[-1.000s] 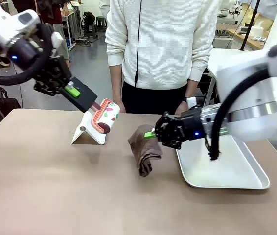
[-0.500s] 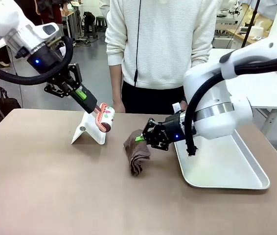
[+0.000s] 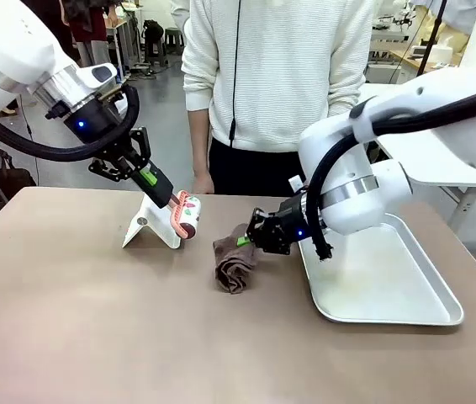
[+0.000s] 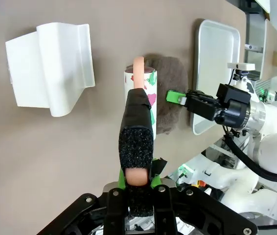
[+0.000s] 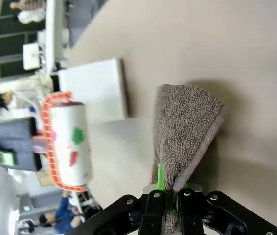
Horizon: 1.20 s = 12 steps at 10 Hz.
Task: Clean the surface of the table.
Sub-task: Return the Lint Roller and towel to their original positions.
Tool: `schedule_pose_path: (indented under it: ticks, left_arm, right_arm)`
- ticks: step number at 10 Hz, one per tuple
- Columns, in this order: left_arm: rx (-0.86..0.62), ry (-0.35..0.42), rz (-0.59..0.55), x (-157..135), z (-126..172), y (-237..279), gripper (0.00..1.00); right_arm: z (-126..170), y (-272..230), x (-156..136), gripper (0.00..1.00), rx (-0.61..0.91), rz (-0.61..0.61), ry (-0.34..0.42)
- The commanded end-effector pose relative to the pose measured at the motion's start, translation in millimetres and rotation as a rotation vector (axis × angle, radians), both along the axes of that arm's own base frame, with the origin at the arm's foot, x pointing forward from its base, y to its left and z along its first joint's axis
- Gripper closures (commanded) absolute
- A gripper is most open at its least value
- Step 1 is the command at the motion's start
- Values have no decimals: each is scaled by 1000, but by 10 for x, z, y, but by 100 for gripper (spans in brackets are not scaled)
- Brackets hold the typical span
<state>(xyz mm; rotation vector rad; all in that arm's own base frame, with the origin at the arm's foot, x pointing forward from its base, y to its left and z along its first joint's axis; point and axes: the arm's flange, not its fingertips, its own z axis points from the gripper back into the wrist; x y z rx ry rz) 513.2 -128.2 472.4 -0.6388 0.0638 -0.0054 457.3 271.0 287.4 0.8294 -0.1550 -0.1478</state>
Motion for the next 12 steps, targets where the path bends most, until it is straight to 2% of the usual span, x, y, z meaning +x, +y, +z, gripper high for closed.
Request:
schedule_pose_path:
  ticks: [1,3,4,9,12]
  left_arm:
    - [19,-11,9,40,-1,-25,81]
    - [22,-10,3,59,-32,-72,81]
    - [34,-17,8,80,-73,-74,81]
    - [86,-33,67,268,-248,-55,81]
    - [100,-14,109,364,-372,-37,81]
  right_arm:
    - [83,31,107,93,-89,83,-1]
    - [126,33,117,93,-75,43,-28]
    - [-63,-3,33,93,-75,81,-12]
    - [-63,-3,33,93,-75,81,-12]
    - [-63,-3,33,93,-75,81,-12]
